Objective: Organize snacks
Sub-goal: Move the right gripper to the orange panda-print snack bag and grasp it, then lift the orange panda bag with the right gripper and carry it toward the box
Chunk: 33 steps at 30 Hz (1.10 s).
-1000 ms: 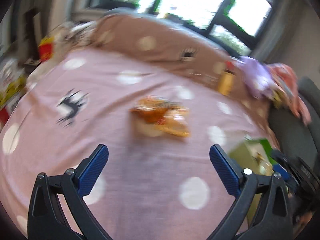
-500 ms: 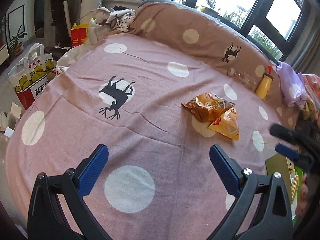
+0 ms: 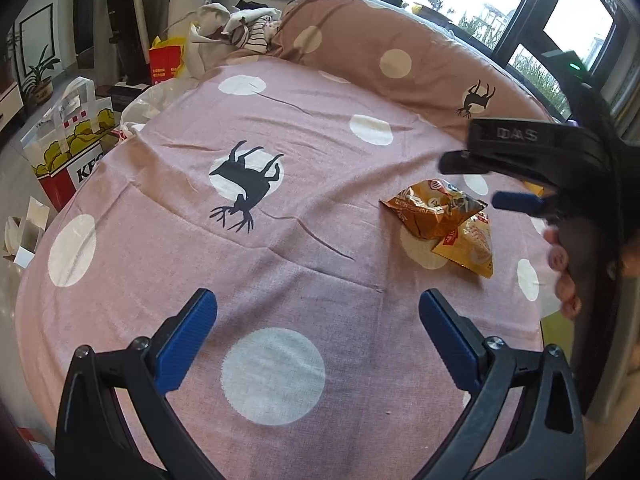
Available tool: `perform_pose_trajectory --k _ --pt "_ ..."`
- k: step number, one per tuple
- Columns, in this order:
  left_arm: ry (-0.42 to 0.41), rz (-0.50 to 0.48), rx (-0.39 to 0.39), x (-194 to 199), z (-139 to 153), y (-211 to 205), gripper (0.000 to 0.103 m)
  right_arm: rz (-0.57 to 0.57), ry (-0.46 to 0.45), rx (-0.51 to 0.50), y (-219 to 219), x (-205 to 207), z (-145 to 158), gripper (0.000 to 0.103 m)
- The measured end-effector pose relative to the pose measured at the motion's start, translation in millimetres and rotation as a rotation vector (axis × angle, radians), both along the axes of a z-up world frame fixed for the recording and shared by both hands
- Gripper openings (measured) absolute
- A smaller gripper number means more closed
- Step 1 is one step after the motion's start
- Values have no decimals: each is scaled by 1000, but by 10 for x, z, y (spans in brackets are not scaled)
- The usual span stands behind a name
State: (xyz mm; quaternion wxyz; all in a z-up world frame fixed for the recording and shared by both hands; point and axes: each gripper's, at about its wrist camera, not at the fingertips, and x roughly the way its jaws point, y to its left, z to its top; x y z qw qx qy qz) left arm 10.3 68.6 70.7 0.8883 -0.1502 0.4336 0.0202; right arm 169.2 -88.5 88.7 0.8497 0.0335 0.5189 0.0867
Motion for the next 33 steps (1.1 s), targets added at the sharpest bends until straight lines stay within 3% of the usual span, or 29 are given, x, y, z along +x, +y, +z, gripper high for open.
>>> perform_pose_trajectory --k 6,9,14,16,17,24,33 --pt "4 2 -2 -9 2 18 102 72 83 -79 236 283 -252 80" --pt "9 1 -7 -13 -3 25 102 78 81 -129 256 303 -350 80" --pt "11 0 -8 -15 -1 29 102 108 75 -100 241 216 -437 68" --pt "12 -3 -9 -20 -2 27 102 105 50 -112 240 154 -412 55" --pt "10 -4 -10 -22 -1 26 102 103 38 -113 223 102 -387 53" --pt "12 -3 -27 -38 1 18 102 84 19 47 23 -324 -262 36" --pt "13 -41 -43 -55 10 -77 102 -24 -35 204 -363 -1067 -209 33"
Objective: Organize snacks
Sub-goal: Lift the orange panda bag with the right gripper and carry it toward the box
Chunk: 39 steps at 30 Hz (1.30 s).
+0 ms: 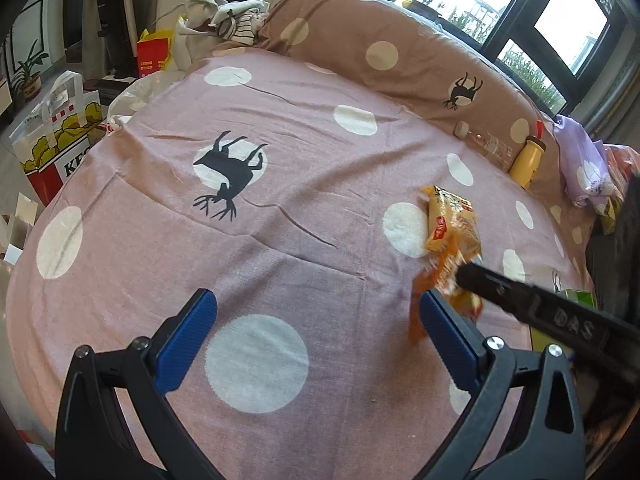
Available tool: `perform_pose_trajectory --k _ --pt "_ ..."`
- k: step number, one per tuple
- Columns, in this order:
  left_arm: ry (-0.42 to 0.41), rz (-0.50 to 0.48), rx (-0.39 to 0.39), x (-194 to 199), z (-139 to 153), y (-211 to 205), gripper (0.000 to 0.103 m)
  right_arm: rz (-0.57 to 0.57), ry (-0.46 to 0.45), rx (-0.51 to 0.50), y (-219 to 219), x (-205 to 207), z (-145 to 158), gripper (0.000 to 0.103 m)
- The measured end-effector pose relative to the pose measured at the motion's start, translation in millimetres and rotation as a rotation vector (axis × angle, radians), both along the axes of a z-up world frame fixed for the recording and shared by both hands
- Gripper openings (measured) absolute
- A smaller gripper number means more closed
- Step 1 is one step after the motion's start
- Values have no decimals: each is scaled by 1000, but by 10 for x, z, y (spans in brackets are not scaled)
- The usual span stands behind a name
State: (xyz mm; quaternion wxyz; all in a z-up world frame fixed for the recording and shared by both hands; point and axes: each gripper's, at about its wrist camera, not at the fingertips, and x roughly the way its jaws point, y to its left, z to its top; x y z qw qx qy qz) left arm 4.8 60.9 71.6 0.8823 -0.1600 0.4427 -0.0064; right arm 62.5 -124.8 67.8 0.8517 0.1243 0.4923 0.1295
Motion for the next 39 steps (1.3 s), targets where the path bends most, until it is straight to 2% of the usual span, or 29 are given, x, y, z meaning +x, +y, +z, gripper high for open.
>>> perform_pose_trajectory --k 4,7,9,12,14,16,19,23,27,33,35,37,39 --pt "3 -26 -27 -8 4 -71 102 -63 -27 12 -178 -312 50 33" --pt "2 -55 -36 -21 12 -157 102 -86 7 53 -311 -441 -25 33" --pt "3 -68 -33 -26 12 -214 102 -97 26 13 -336 -483 -90 34" --pt "12 -95 -32 -26 -7 -303 102 -126 33 39 -412 -426 -190 35" --pt "20 -112 -43 -16 -37 -348 102 -122 34 82 -474 -389 -247 39" --pt "31 -130 -56 -6 -65 -392 102 -135 30 100 -537 -418 -251 56" --pt "47 -164 -124 1 -97 -443 102 -166 -21 97 -631 -492 -177 65" --pt "71 -248 -235 15 -140 -552 102 -224 -41 218 -854 -536 -179 68" --pt "103 -314 -245 16 -195 -735 100 -235 -8 273 -925 -499 -266 68" --pt "122 -419 -191 0 -276 -1048 86 -171 88 358 -823 -336 -476 68" --pt "139 -427 -181 22 -334 -1096 78 -162 122 362 -780 -284 -553 68" --pt "155 -430 -168 40 -387 -1123 63 -162 140 350 -754 -262 -601 68" --pt "166 -442 -170 49 -430 -1148 53 -155 148 354 -730 -252 -627 68"
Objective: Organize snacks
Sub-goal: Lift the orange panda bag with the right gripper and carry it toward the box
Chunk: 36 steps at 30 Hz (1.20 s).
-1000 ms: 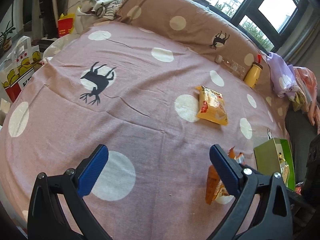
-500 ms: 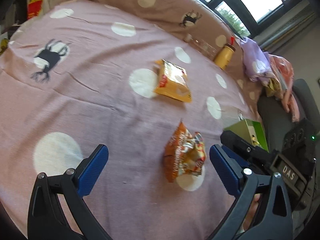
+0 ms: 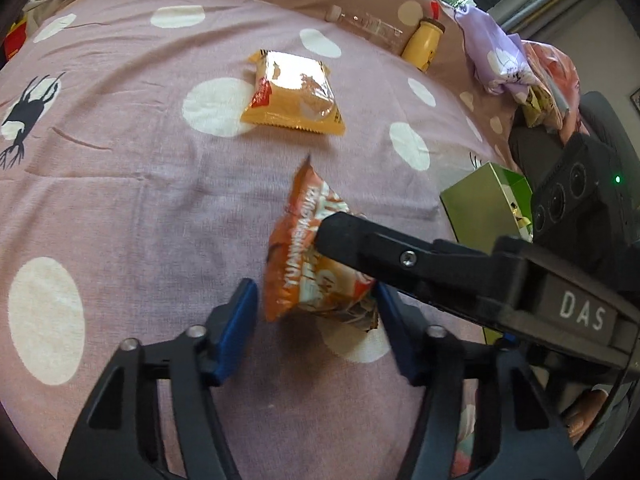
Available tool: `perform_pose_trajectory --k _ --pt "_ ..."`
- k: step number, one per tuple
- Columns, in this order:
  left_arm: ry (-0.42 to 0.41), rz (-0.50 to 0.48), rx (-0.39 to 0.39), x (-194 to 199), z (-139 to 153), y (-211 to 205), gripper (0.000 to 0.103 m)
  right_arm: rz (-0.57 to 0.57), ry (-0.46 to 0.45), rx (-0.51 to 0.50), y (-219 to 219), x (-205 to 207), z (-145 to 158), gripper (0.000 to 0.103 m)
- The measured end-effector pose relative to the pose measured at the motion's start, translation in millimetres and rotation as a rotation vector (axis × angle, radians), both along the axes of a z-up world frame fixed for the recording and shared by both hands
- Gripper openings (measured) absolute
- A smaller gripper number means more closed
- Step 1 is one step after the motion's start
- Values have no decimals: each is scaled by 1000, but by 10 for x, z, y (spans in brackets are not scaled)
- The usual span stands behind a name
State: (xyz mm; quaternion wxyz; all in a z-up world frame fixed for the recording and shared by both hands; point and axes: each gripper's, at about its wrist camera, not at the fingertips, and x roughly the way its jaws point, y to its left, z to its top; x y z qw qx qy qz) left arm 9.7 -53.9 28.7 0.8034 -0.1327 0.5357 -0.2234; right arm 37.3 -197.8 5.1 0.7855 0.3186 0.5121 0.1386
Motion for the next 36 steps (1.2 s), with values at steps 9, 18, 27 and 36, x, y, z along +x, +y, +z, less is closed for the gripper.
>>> perform_pose_trajectory --k 9,18,27,36 --pt "-76 -43 6 -72 92 -98 40 4 -32 -44 57 -70 67 65" --pt "-228 -84 -55 -263 358 -176 39 -32 -192 -136 8 -332 476 65" --pt "-355 -102 -112 -418 597 -258 38 -70 -326 -208 -21 -589 827 65" --pt "-425 -140 -145 -500 774 -448 38 -123 -408 -270 -122 -780 1071 65"
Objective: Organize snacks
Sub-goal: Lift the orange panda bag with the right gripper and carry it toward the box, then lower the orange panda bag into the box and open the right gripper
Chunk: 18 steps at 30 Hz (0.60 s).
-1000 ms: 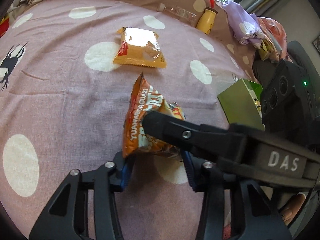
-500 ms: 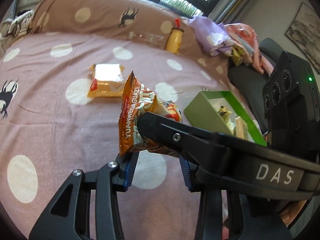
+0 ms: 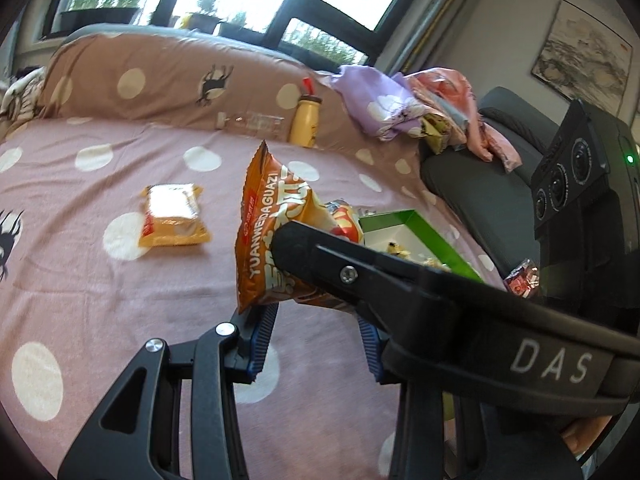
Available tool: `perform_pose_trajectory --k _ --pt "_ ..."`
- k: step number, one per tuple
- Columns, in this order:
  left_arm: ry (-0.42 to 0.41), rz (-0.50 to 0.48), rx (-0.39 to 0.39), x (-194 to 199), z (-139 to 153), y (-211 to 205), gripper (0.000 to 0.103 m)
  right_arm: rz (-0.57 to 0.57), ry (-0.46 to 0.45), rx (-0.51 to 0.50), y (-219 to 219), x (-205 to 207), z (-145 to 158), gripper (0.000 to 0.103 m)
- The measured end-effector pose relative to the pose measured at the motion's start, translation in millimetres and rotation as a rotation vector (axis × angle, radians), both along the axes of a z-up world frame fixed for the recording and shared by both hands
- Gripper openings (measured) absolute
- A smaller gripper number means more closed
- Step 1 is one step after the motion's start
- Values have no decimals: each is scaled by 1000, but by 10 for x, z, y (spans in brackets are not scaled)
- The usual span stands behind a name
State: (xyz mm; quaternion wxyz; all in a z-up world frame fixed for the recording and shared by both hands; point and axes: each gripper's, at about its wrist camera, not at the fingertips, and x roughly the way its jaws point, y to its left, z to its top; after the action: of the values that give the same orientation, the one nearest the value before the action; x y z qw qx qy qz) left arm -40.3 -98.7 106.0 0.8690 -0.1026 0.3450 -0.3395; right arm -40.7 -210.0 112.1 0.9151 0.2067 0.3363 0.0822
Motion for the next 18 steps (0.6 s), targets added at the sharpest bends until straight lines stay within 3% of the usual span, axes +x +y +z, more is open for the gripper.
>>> perform_pose_trajectory --k 7,18 --pt "-71 -91 31 -58 168 -405 36 -73 -62 1 -299 -203 131 65" --pt "-96 -179 62 -56 224 -766 36 -174 -84 32 -630 -385 157 65"
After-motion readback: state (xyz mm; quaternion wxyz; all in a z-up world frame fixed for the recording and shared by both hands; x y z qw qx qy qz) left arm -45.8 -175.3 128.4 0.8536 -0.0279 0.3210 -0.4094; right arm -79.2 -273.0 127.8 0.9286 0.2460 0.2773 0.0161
